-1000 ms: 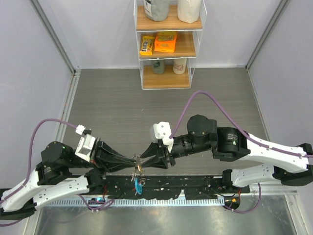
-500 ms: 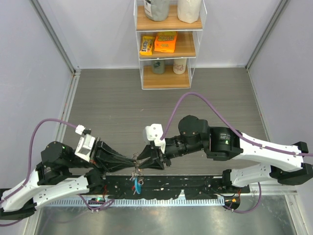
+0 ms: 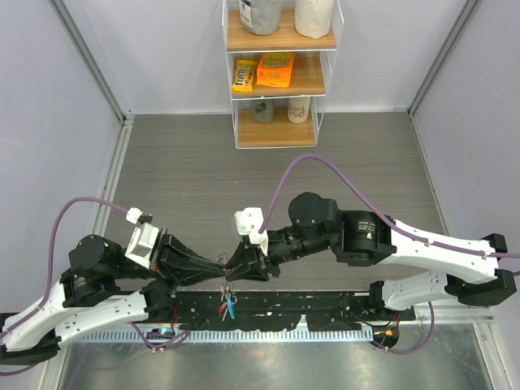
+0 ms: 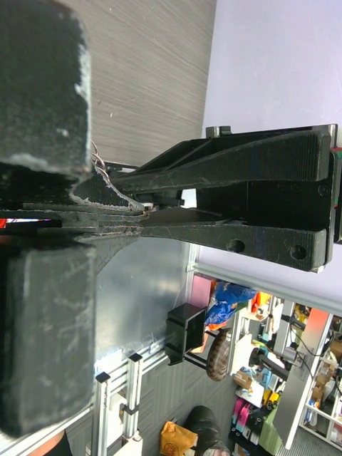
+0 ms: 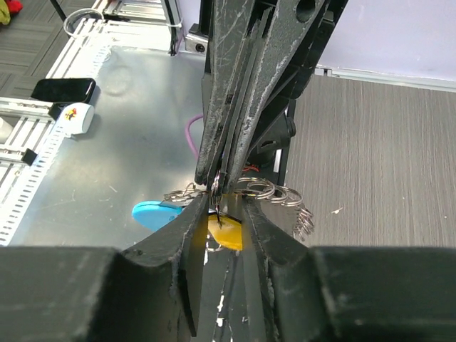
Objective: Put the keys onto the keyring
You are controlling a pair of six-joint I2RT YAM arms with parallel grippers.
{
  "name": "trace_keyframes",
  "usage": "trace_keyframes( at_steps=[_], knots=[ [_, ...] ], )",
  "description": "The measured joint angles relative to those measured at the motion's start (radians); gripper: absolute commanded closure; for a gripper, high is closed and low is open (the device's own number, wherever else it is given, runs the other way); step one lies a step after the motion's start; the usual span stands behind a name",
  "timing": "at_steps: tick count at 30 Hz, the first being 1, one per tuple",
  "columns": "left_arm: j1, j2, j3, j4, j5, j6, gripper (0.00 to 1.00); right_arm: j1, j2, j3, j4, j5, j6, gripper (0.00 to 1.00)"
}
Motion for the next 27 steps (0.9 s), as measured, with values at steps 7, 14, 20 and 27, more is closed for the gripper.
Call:
trace_keyframes(
  at_steps=[7,14,20,27],
  knots=[
    [0.0,-0.002,-0.003,0.004,-0.001,0.0,1.0,0.0,0.0,0.011,0.0,-0.012,-0.004,0.94],
    [0.0,-0.005,-0.006,-0.005,-0.001,0.001,0.83,0.002,0.001,0.012,-0.008,-0.012,-0.02,0.94],
    [0.0,0.049,0.079,-0.12,0.026,0.009,0.71,0.003,0.048,0.068,-0.114,-0.014,-0.039,0.94],
    [0.0,0.113,0.112,-0.232,0.045,0.016,0.7,0.004,0.096,0.103,-0.227,-0.014,-0.045,0.94]
  ],
)
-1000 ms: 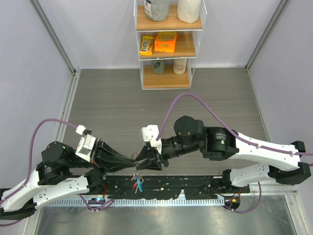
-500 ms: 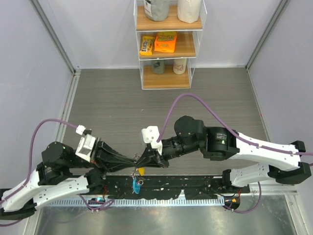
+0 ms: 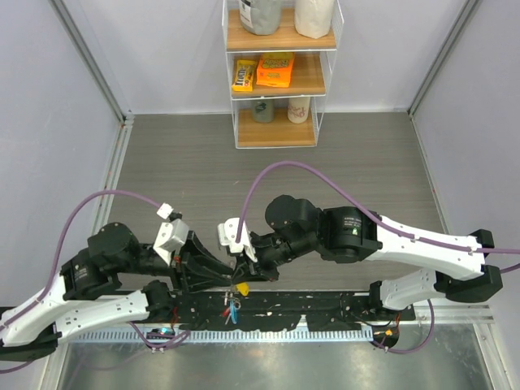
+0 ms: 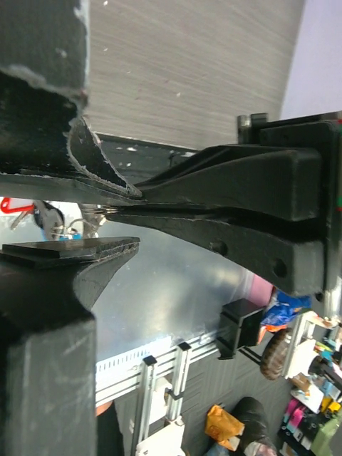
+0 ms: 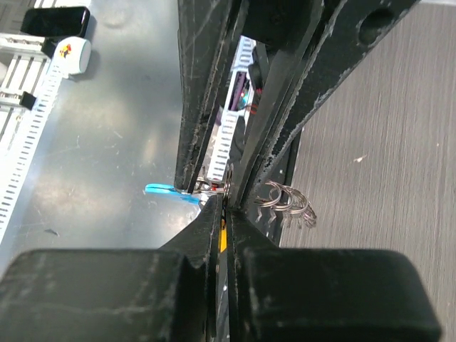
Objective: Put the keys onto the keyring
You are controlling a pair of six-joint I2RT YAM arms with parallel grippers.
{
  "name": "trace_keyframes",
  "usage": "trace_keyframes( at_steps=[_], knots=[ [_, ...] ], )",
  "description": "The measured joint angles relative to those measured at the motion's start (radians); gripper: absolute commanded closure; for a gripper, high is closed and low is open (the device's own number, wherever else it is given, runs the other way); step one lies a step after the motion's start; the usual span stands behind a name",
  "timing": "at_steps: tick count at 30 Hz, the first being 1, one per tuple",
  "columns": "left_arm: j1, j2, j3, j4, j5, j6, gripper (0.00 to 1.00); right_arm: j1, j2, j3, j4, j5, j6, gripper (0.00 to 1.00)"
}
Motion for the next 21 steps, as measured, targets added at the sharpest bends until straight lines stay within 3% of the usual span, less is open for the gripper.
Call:
trace_keyframes(
  at_steps=[21],
  knots=[
    [0.0,0.027,0.017,-0.145,-0.047,0.014,0.73,0.005,0.014,0.044,-0.094,0.014,0.0,0.94]
  ],
)
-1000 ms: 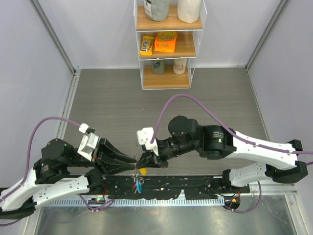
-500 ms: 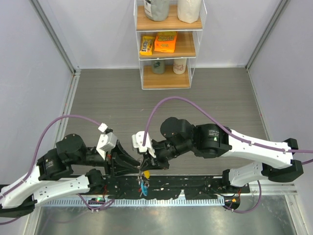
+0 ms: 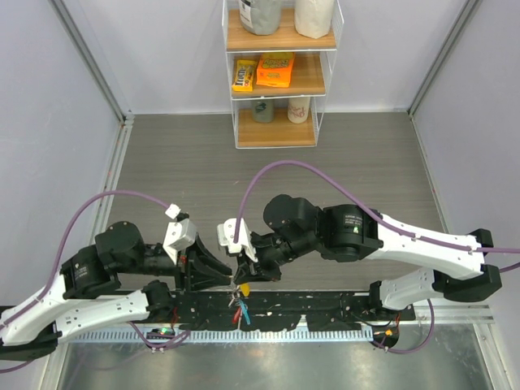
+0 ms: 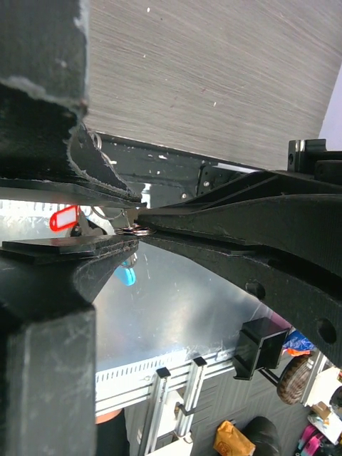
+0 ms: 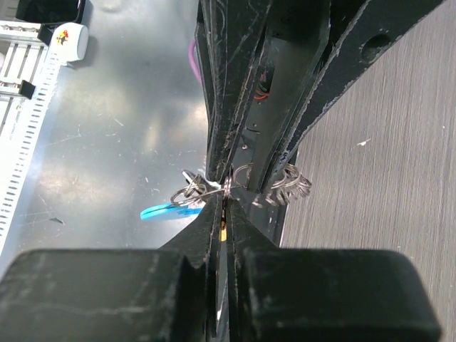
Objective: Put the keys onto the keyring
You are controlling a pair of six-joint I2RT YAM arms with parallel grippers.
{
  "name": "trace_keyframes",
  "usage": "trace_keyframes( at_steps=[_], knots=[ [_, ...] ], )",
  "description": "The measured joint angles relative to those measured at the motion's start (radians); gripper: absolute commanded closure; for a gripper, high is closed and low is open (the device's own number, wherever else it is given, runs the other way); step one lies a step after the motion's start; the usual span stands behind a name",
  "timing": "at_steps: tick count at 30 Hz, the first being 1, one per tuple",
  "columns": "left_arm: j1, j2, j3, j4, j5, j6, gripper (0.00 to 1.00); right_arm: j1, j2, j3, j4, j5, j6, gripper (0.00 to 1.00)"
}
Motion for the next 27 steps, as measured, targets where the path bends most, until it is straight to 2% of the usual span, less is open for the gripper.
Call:
trace_keyframes(
  at_steps=[7,8,10,11,17,22,24,27],
  knots=[
    [0.0,0.019,0.001,-0.006,0.0,0.0,0.75,0.001,0.023,0.018,-0.021,0.004,0.0,0.94],
    [0.0,0.023,0.002,-0.008,0.0,0.0,0.79,0.002,0.026,0.019,-0.023,0.005,-0.001,0.94],
    [0.0,0.027,0.005,-0.013,0.001,0.0,0.98,0.002,0.029,0.024,-0.029,0.008,-0.001,0.94],
    [0.0,0.028,0.007,-0.015,0.002,0.0,1.0,0.002,0.031,0.026,-0.032,0.011,-0.002,0.94],
    [-0.001,0.035,0.02,-0.024,0.002,0.007,1.0,0.002,0.032,0.033,-0.035,0.016,-0.005,0.94],
    [-0.001,0.031,0.02,-0.025,-0.004,0.012,1.0,0.002,0.03,0.029,-0.026,0.015,-0.003,0.69],
    [-0.001,0.019,0.018,-0.025,-0.017,0.014,1.0,0.003,0.015,0.01,0.002,0.014,-0.001,0.62],
    [-0.001,-0.003,0.01,-0.014,-0.032,0.019,1.0,0.006,-0.038,-0.048,0.078,0.028,0.005,0.59]
  ],
)
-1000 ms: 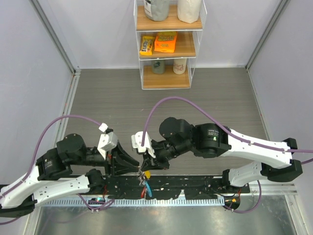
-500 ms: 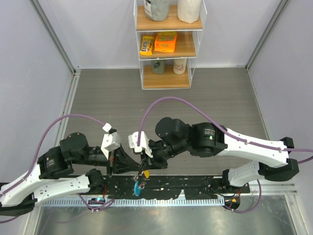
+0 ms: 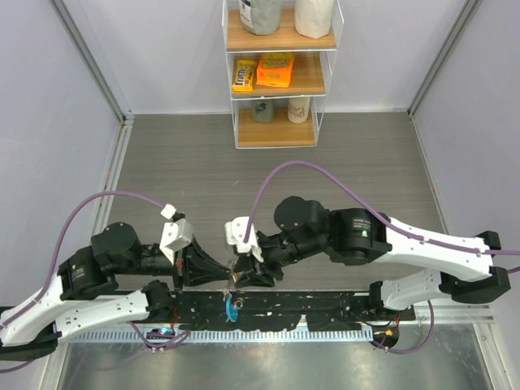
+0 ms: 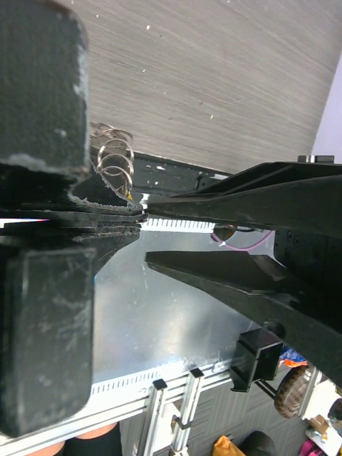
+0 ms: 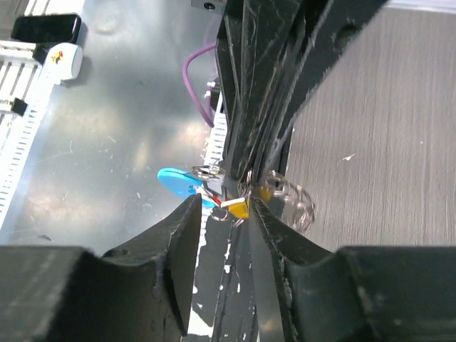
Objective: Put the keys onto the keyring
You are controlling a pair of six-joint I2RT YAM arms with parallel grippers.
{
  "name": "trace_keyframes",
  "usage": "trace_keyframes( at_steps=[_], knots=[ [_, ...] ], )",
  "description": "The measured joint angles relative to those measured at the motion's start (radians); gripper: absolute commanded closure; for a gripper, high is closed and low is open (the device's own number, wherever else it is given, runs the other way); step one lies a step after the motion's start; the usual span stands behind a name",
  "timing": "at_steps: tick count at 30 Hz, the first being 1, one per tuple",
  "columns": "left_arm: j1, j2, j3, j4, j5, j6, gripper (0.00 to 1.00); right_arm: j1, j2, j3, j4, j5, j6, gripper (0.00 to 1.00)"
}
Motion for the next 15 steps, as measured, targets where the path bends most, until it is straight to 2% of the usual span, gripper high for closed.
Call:
trace_keyframes(
  at_steps=[7,15],
  knots=[
    [0.0,-0.045,-0.03,0.077,0.003,-0.003,1.0,0.0,-0.143,-0.096,0.093,0.047,0.02,0.59],
    [0.0,-0.059,-0.061,0.162,0.026,-0.021,1.0,0.0,-0.153,-0.101,0.164,0.083,0.022,0.59]
  ],
)
